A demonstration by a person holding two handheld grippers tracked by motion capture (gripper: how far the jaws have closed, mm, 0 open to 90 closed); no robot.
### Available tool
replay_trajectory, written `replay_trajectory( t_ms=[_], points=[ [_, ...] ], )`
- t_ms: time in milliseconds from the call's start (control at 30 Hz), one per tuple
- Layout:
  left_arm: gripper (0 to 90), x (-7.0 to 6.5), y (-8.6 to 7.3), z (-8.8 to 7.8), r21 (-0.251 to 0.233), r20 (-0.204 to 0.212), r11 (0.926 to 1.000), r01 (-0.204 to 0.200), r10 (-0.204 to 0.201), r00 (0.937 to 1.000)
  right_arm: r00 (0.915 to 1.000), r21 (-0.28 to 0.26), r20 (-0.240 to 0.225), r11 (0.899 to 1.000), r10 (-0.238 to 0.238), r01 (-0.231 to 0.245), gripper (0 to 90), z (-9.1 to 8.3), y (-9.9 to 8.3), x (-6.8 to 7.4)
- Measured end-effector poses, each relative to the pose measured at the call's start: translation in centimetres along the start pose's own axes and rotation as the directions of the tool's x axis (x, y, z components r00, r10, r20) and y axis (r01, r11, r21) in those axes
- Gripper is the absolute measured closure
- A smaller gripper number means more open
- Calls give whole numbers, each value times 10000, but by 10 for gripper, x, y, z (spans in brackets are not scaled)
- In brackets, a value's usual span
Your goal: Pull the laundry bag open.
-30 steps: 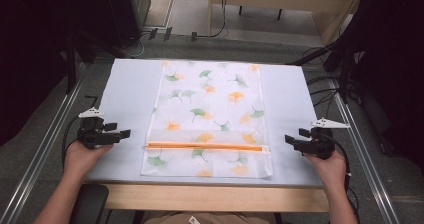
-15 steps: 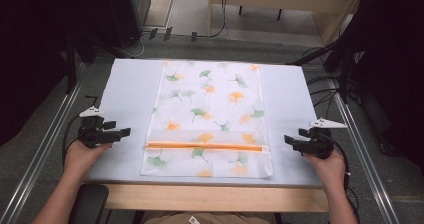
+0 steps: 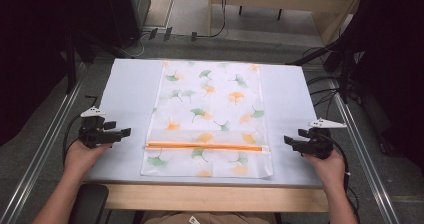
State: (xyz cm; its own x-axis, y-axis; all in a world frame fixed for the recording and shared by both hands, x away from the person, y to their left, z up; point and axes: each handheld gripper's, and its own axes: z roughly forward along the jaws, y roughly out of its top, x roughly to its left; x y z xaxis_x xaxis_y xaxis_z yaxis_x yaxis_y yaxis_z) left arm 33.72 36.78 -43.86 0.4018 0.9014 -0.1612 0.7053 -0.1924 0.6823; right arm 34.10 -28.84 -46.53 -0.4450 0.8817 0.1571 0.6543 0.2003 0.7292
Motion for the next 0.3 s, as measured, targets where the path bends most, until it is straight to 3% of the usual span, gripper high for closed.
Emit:
replay_trajectory(
  t_ms=[167, 300],
  points=[
    [246, 1, 0, 3, 41, -203, 9996, 293, -292, 9994, 10000, 78, -26, 10000, -61, 61, 308, 1, 0, 0],
    [227, 1, 0, 3, 28, -311, 9998, 220, -219, 9993, 9999, 105, -82, 9999, -106, 106, 307, 1, -1, 0]
  ],
)
